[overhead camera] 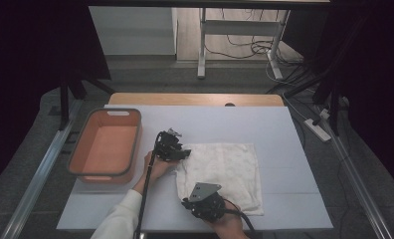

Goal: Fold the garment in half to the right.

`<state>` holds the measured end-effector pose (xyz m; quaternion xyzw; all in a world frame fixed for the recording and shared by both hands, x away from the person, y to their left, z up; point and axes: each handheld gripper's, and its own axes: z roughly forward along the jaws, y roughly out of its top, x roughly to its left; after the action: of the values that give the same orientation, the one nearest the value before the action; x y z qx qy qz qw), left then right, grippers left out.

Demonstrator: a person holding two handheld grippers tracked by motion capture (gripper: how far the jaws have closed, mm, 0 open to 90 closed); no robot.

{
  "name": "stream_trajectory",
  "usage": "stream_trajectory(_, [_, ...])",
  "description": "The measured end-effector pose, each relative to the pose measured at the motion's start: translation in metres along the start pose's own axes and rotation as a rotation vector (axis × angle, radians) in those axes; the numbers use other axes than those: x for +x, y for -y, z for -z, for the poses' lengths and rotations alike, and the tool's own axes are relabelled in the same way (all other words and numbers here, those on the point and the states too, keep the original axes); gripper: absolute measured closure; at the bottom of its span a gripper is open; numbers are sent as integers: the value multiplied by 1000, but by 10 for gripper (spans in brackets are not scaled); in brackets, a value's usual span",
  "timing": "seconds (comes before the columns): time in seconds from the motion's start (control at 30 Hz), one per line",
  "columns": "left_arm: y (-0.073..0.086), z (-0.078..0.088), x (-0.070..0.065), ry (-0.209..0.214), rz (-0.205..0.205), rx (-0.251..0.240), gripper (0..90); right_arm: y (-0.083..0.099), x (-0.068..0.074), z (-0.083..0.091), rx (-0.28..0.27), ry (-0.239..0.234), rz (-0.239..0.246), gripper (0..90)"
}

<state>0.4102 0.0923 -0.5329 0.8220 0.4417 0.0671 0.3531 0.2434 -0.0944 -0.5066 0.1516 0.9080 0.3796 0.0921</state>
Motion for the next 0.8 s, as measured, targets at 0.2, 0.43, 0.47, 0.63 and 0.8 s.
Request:
stream_trajectory(0.2, [1, 1, 0, 62, -6, 22, 819, 0, 0, 0, 1, 1, 1, 846])
stream_trajectory(0.43, [-2, 10, -3, 97, -1, -16, 849, -1, -1, 2, -11, 4, -2, 846])
stream_trajectory(0.47, [-2, 10, -3, 97, -1, -16, 848, -1, -1, 3, -12, 7, -2, 847])
stream_trajectory(0.63, [-8, 27, -6, 123, -2, -70, 850, -3, 0, 6, -32, 15, 0, 846])
stream_trajectory(0.8, [-13, 40, -9, 140, 0, -117, 851, -5, 0, 9, -44, 23, 0, 847])
